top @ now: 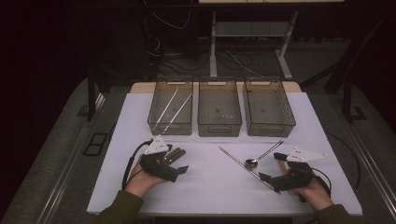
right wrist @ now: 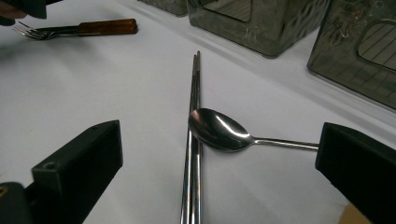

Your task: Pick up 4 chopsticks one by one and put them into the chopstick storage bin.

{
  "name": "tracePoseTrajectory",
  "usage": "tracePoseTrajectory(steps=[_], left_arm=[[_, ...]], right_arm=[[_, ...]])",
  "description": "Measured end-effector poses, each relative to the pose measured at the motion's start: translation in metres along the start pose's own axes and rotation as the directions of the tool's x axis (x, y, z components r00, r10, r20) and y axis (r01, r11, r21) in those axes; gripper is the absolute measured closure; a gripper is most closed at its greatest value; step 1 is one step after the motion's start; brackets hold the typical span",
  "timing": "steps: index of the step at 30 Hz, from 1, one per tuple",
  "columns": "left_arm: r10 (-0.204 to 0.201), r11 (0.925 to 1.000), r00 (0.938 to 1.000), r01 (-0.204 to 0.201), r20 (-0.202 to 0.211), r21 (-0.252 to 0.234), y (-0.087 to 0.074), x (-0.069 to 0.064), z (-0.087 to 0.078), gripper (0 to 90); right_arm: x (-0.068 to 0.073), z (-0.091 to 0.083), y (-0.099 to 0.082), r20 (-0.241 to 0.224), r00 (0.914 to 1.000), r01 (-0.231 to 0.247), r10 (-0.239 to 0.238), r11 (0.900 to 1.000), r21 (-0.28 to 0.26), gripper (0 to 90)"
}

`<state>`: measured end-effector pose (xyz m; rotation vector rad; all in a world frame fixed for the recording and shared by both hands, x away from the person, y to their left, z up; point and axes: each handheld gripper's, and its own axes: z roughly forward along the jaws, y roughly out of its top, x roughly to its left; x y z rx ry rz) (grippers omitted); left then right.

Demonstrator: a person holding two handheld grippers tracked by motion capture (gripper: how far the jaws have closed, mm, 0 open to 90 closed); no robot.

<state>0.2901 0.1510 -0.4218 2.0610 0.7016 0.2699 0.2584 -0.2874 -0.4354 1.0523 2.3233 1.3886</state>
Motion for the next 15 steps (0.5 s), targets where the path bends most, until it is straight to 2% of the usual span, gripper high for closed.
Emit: tracePoseTrajectory(steps=[3, 7, 9, 12, 15], left_arm=[[0.014, 0.9999, 0.9999, -0.014, -0.009, -0.009, -0.007, -0.004, -0.003, 0.0], [-0.006, 0.9994, 0.9997, 0.007, 0.022, -0.034, -0.013, -0.005, -0.006, 0.0], [0.0, 0.9996, 0.9997, 0.001, 0.023, -0.028, -0.014, -0.005, -0.005, 0.0], [-0.005, 0.9996, 0.9997, 0.005, 0.024, -0.027, -0.015, -0.004, -0.005, 0.0], [-0.011, 0.9995, 0.9996, 0.011, 0.027, -0.028, -0.015, -0.004, -0.004, 0.0]], right_arm=[[0.0, -0.001, 0.001, 0.007, 1.0, 0.002, -0.002, 0.9999, 0.012, 0.9], [0.002, -0.003, 0.004, 0.021, 0.9997, 0.013, -0.014, 0.9998, 0.015, 0.9], [0.002, -0.004, 0.006, 0.013, 0.9999, 0.011, -0.011, 0.9999, 0.005, 0.8], [0.003, -0.005, 0.008, 0.025, 0.9997, 0.002, -0.002, 1.0, -0.004, 0.9], [0.004, -0.006, 0.009, 0.017, 0.9998, 0.007, -0.007, 1.0, 0.006, 0.9]])
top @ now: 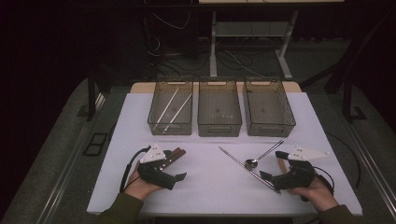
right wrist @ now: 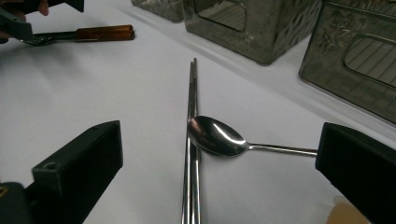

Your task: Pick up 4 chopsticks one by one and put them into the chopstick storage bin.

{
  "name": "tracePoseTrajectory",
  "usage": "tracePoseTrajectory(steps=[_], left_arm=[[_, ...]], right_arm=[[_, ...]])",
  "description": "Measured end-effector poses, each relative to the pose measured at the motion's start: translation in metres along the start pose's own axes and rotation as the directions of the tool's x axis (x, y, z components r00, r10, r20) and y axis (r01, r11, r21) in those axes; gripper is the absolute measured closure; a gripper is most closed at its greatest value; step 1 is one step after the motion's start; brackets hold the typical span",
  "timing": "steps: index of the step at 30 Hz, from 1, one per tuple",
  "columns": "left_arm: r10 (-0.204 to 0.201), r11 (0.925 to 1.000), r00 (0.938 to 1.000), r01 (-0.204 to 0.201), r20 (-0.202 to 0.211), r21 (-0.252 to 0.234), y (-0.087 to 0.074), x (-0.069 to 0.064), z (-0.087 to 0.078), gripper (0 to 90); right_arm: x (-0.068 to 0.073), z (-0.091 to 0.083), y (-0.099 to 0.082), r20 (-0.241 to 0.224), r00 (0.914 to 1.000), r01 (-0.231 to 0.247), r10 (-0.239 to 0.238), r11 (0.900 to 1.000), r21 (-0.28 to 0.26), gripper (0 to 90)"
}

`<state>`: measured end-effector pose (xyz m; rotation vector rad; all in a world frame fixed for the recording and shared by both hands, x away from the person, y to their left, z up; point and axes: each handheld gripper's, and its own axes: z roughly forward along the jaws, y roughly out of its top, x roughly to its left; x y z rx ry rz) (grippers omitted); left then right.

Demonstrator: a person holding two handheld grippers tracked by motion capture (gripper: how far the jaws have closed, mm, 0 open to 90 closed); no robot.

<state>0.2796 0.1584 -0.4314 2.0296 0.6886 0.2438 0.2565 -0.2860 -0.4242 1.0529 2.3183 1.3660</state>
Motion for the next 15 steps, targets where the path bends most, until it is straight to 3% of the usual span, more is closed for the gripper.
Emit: tracePoseTrajectory(steps=[5, 7, 9, 15], left_arm=[[0.002, 1.0, 1.0, -0.002, 0.003, 0.001, 0.0001, -0.0006, 0.0011, 0.0], [0.001, 1.0, 1.0, -0.001, 0.002, 0.002, 0.0001, -0.0006, 0.0017, 0.0], [0.0, 1.0, 1.0, 0.0, 0.003, 0.003, 0.0, -0.0006, 0.0021, 0.0], [0.004, 0.9999, 0.9999, -0.004, 0.011, 0.013, -0.0002, -0.0009, 0.0028, 0.0]], right_arm=[[0.001, 0.0019, 0.0035, -0.024, 0.9997, 0.008, -0.007, 0.9979, 0.064, 1.0], [0.0022, 0.002, 0.0048, -0.036, 0.9993, 0.015, -0.012, 0.9965, 0.082, 17.3], [0.0026, 0.002, 0.0057, -0.055, 0.9985, 0.013, -0.008, 0.9956, 0.093, 19.0], [0.0008, 0.0026, 0.0059, -0.062, 0.998, -0.001, 0.009, 0.9922, 0.124, 36.3]])
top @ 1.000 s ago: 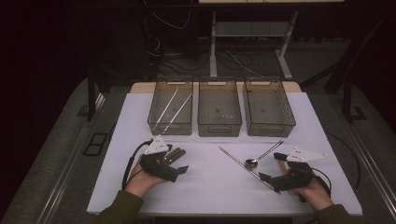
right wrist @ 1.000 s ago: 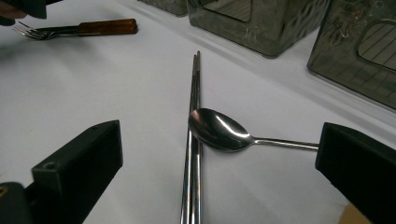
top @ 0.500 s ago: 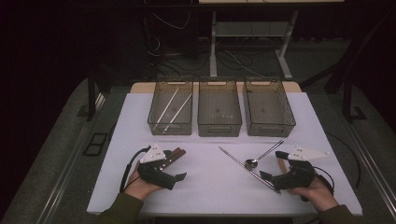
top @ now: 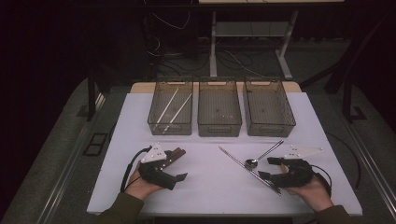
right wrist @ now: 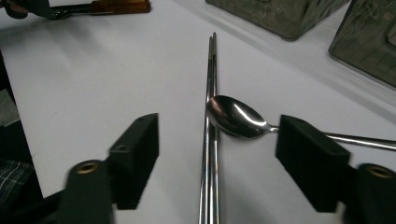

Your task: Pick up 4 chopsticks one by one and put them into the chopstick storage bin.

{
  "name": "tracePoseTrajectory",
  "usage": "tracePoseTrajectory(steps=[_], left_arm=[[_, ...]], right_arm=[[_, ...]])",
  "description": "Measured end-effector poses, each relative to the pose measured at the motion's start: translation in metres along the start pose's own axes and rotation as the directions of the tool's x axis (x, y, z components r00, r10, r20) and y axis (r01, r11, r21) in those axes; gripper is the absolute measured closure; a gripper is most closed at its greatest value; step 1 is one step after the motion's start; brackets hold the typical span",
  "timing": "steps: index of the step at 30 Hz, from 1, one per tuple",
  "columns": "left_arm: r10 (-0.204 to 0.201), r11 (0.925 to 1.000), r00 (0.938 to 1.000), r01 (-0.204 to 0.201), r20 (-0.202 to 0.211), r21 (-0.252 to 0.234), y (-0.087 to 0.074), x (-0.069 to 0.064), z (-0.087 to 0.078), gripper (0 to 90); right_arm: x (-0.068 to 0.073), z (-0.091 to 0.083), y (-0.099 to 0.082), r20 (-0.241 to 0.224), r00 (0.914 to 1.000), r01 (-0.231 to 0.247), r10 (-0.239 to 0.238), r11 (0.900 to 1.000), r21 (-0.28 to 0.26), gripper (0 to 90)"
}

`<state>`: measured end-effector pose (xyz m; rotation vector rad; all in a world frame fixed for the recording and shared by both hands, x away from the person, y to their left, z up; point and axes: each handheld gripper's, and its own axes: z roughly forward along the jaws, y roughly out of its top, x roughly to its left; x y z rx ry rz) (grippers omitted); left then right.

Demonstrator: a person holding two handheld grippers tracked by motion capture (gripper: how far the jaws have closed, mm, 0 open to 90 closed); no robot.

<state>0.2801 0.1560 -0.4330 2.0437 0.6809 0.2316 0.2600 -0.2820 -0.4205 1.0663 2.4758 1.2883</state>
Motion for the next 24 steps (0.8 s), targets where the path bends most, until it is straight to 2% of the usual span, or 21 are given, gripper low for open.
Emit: tracePoseTrajectory(steps=[4, 9, 13, 24], left_arm=[[0.003, 1.0, 1.0, -0.003, 0.004, 0.003, 0.0, 0.0, 0.0, 0.0], [0.003, 1.0, 0.9999, -0.003, 0.012, 0.003, 0.0, -0.001, 0.001, 0.0], [0.002, 1.0, 0.9999, -0.002, 0.014, 0.002, 0.0, -0.001, 0.002, 0.0], [0.003, 1.0, 0.9999, -0.003, 0.016, 0.005, 0.0, -0.001, 0.002, 0.0]], right_arm=[[0.001, 0.003, -0.001, 0.001, 1.0, -0.001, 0.001, 0.9988, 0.048, 49.5], [0.003, 0.008, -0.002, 0.019, 0.9995, 0.022, -0.024, 0.9952, 0.095, 59.6], [0.004, 0.013, -0.003, 0.012, 0.9993, 0.033, -0.034, 0.992, 0.122, 66.5], [0.006, 0.023, -0.004, 0.029, 0.9971, 0.065, -0.071, 0.9817, 0.179, 72.7]])
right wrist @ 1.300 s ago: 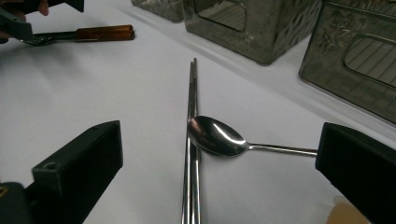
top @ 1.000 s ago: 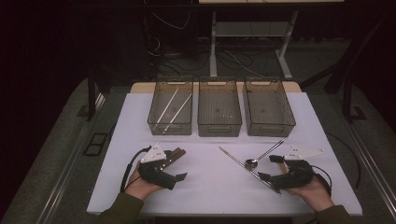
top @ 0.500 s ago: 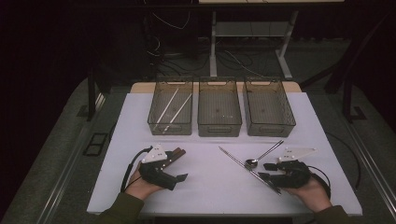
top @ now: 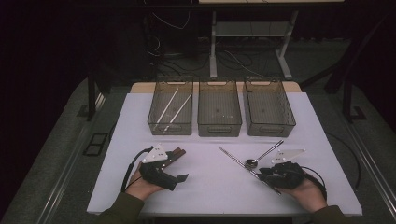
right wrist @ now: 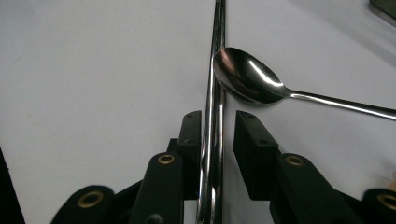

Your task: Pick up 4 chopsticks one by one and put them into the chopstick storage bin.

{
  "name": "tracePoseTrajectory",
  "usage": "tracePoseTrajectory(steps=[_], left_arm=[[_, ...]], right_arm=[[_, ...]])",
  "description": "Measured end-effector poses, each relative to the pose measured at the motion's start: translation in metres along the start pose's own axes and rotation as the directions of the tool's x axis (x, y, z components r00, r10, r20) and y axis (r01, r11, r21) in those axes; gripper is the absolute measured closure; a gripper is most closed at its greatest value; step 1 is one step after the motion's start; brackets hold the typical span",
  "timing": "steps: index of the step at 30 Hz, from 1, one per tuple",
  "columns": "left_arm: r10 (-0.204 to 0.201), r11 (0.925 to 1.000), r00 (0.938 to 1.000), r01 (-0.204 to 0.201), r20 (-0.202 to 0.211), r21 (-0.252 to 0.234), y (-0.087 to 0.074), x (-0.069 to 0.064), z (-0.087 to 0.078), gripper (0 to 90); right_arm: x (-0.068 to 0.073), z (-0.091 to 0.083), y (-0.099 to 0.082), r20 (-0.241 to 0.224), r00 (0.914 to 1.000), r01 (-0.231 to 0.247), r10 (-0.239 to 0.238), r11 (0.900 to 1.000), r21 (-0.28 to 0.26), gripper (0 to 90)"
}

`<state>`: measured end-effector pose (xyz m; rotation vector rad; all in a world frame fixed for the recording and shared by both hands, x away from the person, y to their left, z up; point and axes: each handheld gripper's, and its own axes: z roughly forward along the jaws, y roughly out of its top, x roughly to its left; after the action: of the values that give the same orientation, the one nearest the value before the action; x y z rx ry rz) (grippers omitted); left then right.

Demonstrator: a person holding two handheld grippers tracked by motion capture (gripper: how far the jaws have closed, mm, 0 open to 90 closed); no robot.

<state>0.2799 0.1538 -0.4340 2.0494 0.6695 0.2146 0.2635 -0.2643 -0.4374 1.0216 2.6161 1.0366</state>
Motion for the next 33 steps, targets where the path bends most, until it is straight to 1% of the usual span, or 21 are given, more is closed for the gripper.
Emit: tracePoseTrajectory(steps=[5, 11, 13, 20, 24, 27, 31, 33], left_arm=[[-0.002, 1.0, 1.0, 0.002, -0.002, 0.003, 0.0, 0.0, 0.0, 0.0], [-0.003, 1.0, 1.0, 0.003, -0.003, -0.001, 0.0, 0.0, 0.0, 0.0], [-0.003, 1.0, 1.0, 0.003, -0.003, 0.002, 0.0, 0.0, 0.0, 0.0], [-0.003, 1.0, 1.0, 0.003, -0.003, 0.003, 0.0, 0.0, 0.0, 0.0], [-0.001, 1.0, 1.0, 0.001, -0.003, 0.003, 0.0, 0.0, 0.0, 0.0], [-0.002, 1.0, 1.0, 0.002, -0.002, 0.0, 0.0, 0.0, 0.0, 0.0], [-0.001, 1.0, 1.0, 0.001, 0.001, 0.002, 0.0, 0.0, 0.0, 0.0], [0.0, 1.0, 1.0, 0.0, 0.002, -0.001, 0.0, 0.0, 0.0, 0.0]], right_arm=[[0.001, 0.003, 0.0, -0.003, 1.0, 0.006, -0.006, 0.9999, 0.009, 73.9], [0.002, 0.008, -0.001, 0.008, 0.9999, 0.012, -0.012, 0.9994, 0.033, 76.9], [0.003, 0.009, -0.001, 0.012, 0.9996, 0.026, -0.026, 0.9991, 0.034, 77.1], [0.004, 0.009, -0.001, 0.01, 0.9993, 0.036, -0.037, 0.9988, 0.032, 77.6], [0.007, 0.009, 0.0, -0.007, 0.999, 0.045, -0.045, 0.9984, 0.035, 77.7], [0.009, 0.011, 0.001, -0.03, 0.997, 0.073, -0.072, 0.9968, 0.033, 77.7], [0.014, 0.012, 0.001, -0.073, 0.991, 0.115, -0.112, 0.993, 0.03, 77.7], [0.017, 0.013, 0.002, -0.096, 0.9861, 0.138, -0.135, 0.9902, 0.023, 77.6]])
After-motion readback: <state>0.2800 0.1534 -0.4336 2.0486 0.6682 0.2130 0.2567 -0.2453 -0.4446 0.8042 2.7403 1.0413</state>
